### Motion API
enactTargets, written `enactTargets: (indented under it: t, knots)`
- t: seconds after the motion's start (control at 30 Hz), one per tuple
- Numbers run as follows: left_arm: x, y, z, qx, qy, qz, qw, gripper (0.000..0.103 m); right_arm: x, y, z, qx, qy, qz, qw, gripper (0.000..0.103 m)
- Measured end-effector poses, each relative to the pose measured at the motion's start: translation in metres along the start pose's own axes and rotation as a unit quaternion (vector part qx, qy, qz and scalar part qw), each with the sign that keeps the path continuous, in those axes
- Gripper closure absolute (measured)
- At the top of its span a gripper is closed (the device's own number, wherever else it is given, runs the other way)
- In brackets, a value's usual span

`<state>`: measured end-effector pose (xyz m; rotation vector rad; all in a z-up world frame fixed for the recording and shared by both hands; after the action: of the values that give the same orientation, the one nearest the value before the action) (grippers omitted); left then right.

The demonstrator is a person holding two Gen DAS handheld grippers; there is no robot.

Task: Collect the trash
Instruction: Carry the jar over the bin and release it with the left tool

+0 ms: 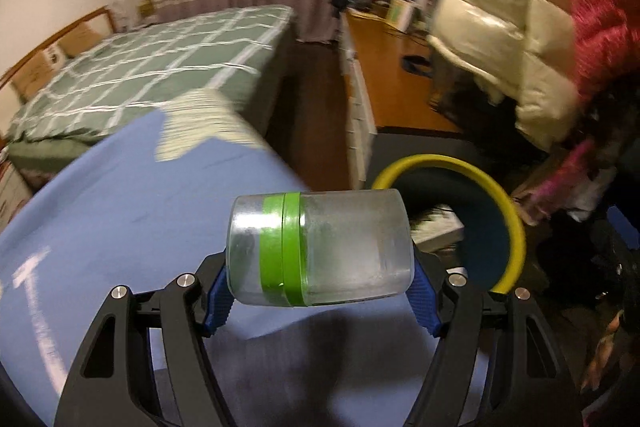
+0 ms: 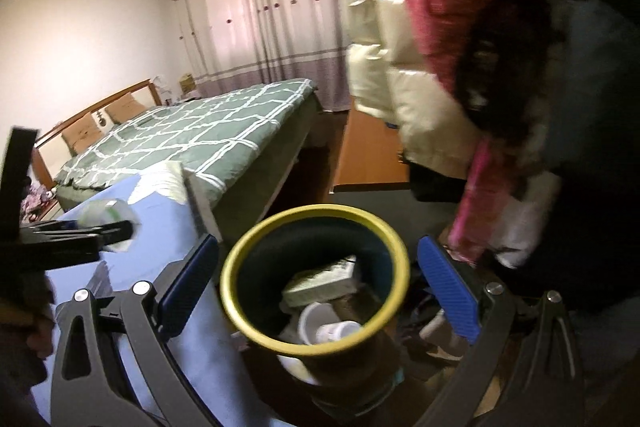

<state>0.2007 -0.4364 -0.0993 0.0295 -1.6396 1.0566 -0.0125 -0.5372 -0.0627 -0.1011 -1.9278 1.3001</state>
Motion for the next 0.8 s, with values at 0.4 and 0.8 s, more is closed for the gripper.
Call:
enactTargets:
  t: [0.4, 0.8]
  knots:
    - [-0.079, -0.024, 0.101, -0.020, 0.040, -0.063, 0.9970, 0.032, 0.005, 0.008, 0.048, -0.013, 0.020, -0.007, 1.000, 0.008]
    - [0.009, -0.024, 0.051, 0.028, -0.018, 0.036, 0.9988, 0.006, 0.007, 0.008, 0.037, -0.014, -0.002, -0.012, 1.000, 0.008]
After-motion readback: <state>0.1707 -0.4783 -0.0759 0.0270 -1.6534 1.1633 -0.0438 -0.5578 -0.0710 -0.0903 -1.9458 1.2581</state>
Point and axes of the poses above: each gripper's, at about its wrist camera, not at the fingertips, and x roughly against the way its jaws point, z to its right, y to its underside, the point moved 6 cm from there along -x, roughly the way its jaws point, and after that the axes turned 4 degrees about -z, right-handed, at the moved point
